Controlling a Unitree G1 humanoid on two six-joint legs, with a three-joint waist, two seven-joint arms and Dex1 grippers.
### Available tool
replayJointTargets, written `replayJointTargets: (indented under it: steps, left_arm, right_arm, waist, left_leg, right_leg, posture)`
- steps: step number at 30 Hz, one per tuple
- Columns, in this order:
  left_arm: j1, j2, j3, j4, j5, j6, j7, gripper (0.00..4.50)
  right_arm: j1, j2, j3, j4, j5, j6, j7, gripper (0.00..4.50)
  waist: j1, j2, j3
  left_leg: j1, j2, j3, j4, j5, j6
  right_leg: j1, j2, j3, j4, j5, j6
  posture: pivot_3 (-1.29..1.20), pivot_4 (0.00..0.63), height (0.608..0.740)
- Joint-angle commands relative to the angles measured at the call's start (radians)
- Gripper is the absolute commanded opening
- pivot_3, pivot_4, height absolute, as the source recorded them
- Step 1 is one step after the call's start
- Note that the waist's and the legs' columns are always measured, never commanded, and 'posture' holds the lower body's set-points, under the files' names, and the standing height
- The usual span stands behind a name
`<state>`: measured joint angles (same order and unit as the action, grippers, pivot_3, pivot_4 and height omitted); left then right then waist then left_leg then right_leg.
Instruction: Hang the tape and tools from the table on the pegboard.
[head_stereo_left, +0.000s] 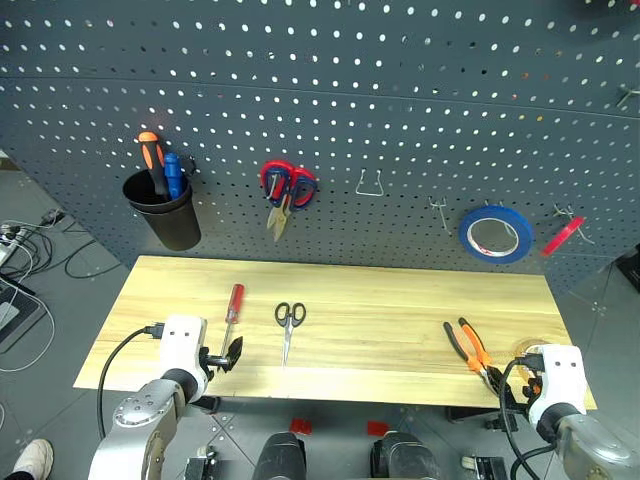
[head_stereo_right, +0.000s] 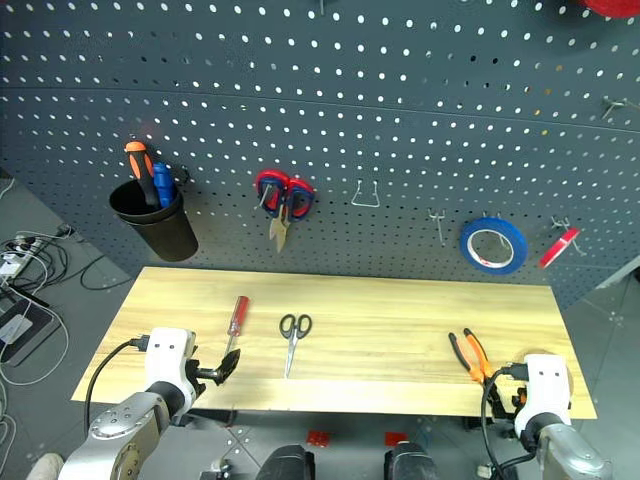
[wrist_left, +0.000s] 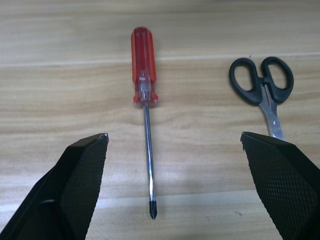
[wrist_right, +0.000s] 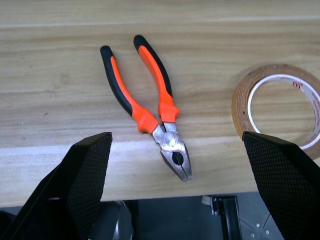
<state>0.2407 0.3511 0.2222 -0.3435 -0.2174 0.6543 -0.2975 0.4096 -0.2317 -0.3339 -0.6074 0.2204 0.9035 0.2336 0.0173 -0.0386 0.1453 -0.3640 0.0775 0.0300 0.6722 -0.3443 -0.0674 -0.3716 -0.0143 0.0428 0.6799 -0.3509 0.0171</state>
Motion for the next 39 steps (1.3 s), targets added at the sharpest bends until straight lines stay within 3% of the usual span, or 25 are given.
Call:
replayJointTargets:
  steps: [1,22,39]
  left_arm:
    - [-0.002,0.007,-0.017,-0.028,0.002,-0.009,-0.008,4.50]
    - [-0.046,0.000,-0.060,-0.019,0.002,-0.031,-0.005,4.50]
    - [-0.106,0.006,-0.132,0.015,0.018,-0.070,-0.024,4.50]
  right_arm:
    - [-0.004,-0.004,-0.025,-0.020,0.013,0.004,-0.011,4.48]
    - [-0.003,0.004,-0.029,0.008,0.003,-0.055,-0.043,4.48]
    - [0.000,-0.007,-0.045,0.014,0.001,-0.063,-0.045,4.48]
  waist:
    - [0.000,0.000,0.000]
    - [0.004,-0.007,-0.004]
    - [0.005,-0.008,-0.005]
  left_leg:
    - [0.000,0.000,0.000,0.000,0.000,0.000]
    - [-0.001,0.001,-0.004,0.003,0.000,0.000]
    - [-0.001,0.000,-0.004,0.004,0.000,0.000]
  right_leg:
    - [0.000,0.000,0.000,0.000,0.000,0.000]
    - [0.002,0.001,-0.002,0.000,0.000,0.000]
    - [0.002,0.000,-0.002,0.001,0.000,0.000]
  posture:
    - [-0.02,0.209,0.740]
    - [-0.02,0.159,0.740]
    - [-0.04,0.177,0.740]
